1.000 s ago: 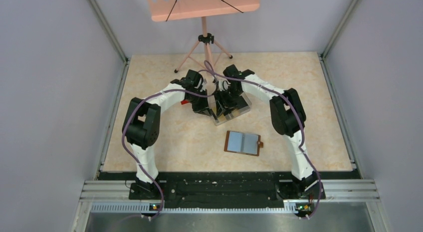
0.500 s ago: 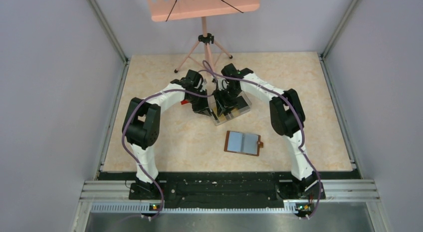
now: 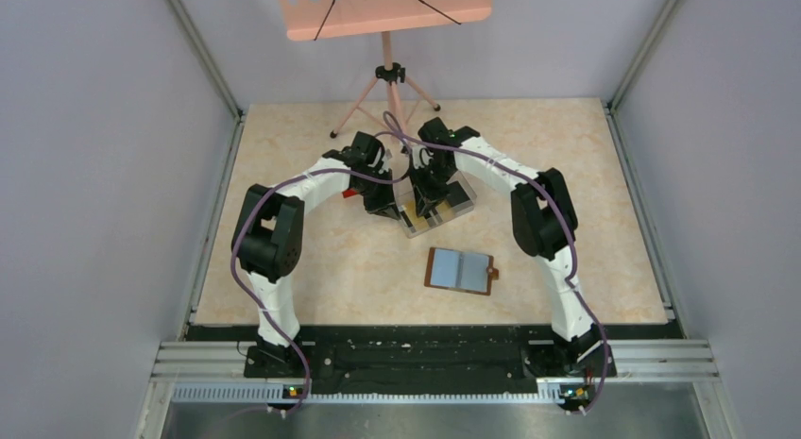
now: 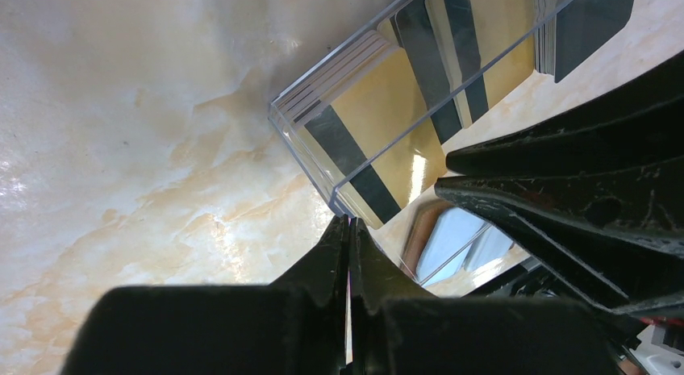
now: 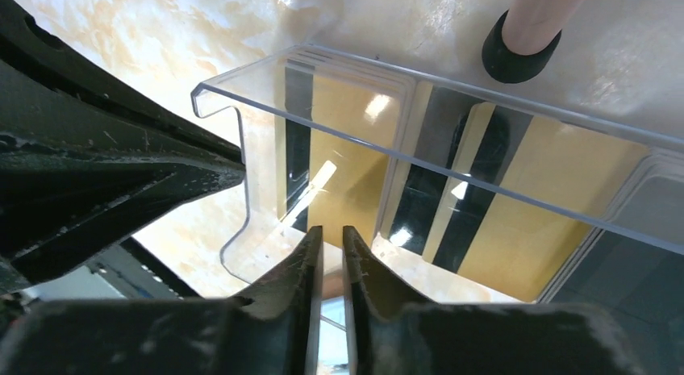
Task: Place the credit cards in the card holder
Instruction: Pick up the credit card from the storage box.
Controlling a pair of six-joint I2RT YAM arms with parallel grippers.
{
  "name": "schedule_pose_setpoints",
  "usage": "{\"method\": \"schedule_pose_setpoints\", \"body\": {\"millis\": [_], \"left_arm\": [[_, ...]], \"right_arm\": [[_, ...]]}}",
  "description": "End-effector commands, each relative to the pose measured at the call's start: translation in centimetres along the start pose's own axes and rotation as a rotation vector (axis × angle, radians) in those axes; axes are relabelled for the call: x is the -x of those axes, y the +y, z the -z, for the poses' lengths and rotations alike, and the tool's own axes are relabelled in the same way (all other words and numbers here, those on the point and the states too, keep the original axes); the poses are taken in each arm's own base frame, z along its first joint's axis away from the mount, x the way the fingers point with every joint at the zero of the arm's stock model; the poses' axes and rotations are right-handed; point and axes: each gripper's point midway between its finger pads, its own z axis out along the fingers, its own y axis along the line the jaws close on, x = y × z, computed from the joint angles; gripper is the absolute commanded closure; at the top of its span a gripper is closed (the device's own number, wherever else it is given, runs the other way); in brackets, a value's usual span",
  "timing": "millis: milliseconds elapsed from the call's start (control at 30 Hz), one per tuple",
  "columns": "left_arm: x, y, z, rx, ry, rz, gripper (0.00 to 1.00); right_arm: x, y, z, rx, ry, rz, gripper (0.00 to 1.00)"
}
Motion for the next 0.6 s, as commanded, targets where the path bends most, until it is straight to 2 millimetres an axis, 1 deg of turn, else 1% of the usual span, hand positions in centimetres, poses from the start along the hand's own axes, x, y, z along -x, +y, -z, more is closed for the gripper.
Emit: {"method": "schedule_pose_setpoints", "body": {"millis": [0,100,167,367,500,567], "left_arm": [[-1.0,0.0,-1.4,-0.012,0.046,-0.013,1.00],[-0.9,0.0,-1.3,-0.014,0.044,-0.017,1.00],[-1.0,0.0,-1.3,-0.013,0.046,-0.017,1.00],[-1.1,0.1,-1.4,-0.011,0.050,-0.019,1.00],[-1.1,0.1,-1.4,-0.011,0.050,-0.019,1.00],[-1.1,0.2,-1.4,-0.010,0.051,-0.020,1.00]], "right_arm": [[1.5,0.8,1.2,-0.046,-0.052,0.024,0.77],[1.0,0.1,0.7,-0.072,-0.037,0.013,0.68],[0.6,-0.1,0.2,-0.070,-0.022,0.005,0.66],[-1.0,-1.0,-1.5,-0.068,0.039,-0.013,0.68],[-1.9,-0.8,-2.6,-0.034,0.075,-0.023,0.70],[-2.0,-0.7,-2.8,-0.020,0.078,-0.025,0.72]]}}
